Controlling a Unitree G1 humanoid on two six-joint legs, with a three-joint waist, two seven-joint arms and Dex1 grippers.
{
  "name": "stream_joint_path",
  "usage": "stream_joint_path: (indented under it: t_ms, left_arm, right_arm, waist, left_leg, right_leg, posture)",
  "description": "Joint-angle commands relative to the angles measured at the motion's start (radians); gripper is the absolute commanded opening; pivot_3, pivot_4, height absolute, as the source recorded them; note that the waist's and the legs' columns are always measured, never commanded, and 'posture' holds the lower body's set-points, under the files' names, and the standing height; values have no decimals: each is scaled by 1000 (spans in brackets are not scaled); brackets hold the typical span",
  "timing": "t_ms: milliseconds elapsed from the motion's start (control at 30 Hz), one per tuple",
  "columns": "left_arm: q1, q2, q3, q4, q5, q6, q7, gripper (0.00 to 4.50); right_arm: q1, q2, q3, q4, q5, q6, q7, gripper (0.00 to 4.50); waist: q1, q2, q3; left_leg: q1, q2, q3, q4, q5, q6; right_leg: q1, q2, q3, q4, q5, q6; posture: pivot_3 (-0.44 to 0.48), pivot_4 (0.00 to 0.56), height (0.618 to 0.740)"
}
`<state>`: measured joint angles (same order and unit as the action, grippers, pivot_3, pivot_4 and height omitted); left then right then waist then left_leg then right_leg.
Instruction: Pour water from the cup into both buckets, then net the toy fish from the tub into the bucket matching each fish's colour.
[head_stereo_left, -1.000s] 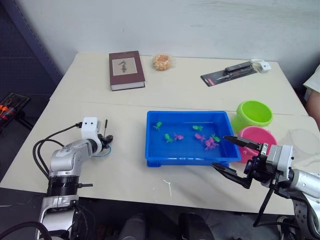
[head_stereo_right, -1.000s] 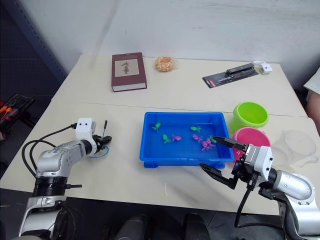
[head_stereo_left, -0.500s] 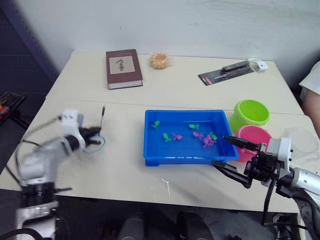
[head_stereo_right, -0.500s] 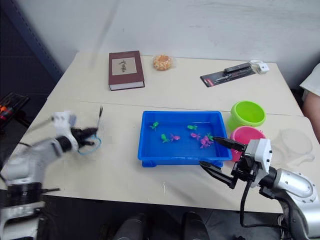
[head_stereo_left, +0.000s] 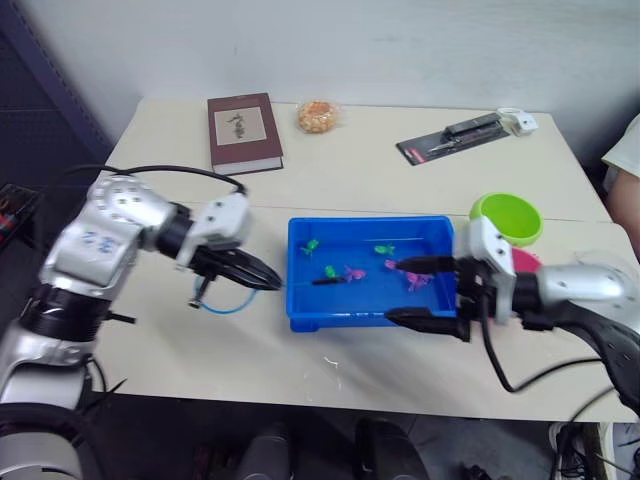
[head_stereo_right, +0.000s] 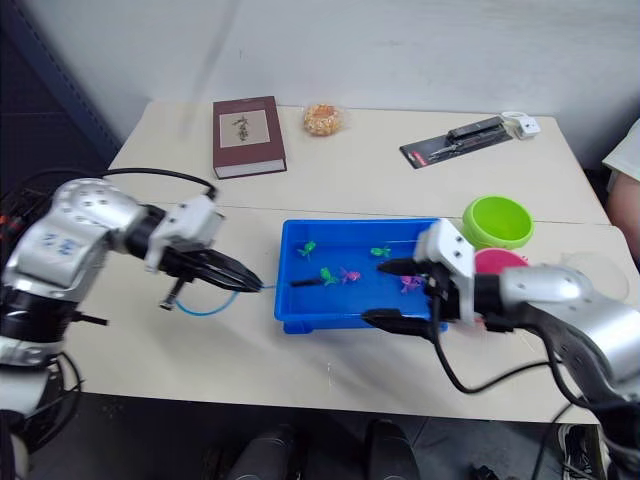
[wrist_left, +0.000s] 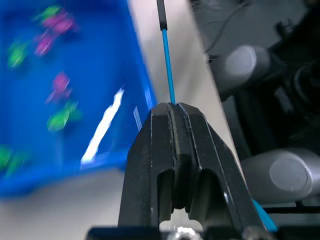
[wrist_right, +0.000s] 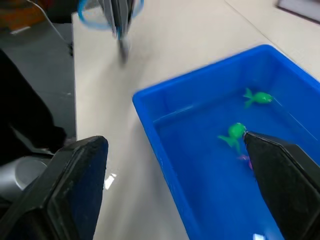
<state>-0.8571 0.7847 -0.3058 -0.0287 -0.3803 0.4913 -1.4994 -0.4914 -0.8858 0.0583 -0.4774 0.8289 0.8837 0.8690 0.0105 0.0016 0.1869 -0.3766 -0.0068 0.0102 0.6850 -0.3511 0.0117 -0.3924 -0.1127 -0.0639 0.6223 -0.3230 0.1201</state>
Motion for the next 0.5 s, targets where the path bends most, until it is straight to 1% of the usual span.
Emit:
stream_joint_path:
  t_ms: [33, 100, 233, 500]
  left_arm:
    - [-24, -35, -29, -1, 28, 8, 4, 45]
    - [-24, -59, -40, 4, 42, 11, 16, 45]
    - [-20, -88, -33, 4, 49, 26, 40, 45]
    - [-13, -98, -25, 11, 63, 42, 67, 45]
  right_arm:
    - [-81, 52, 51, -8, 64, 151, -50, 4500]
    - [-111, 94, 61, -9, 79, 204, -89, 4500]
    - [-119, 163, 30, -18, 116, 288, -164, 4500]
    - [-117, 220, -34, -21, 217, 392, -240, 4500]
  waist:
    - [-3, 0, 0]
    - [-7, 0, 0]
    - [-9, 0, 0]
    - [-9, 0, 0]
  left_leg:
    - [0, 0, 0, 0, 0, 0]
    - [0, 0, 0, 0, 0, 0]
    - [-1, 0, -1, 0, 0, 0]
    - [-1, 0, -1, 1, 0, 0]
  right_leg:
    - [0, 0, -1, 0, 0, 0]
    - [0, 0, -1, 0, 0, 0]
    - [0, 0, -1, 0, 0, 0]
    - [0, 0, -1, 1, 0, 0]
  posture:
    - [0, 150, 738]
    - [0, 150, 738]
    - [0, 150, 738]
    - [0, 150, 738]
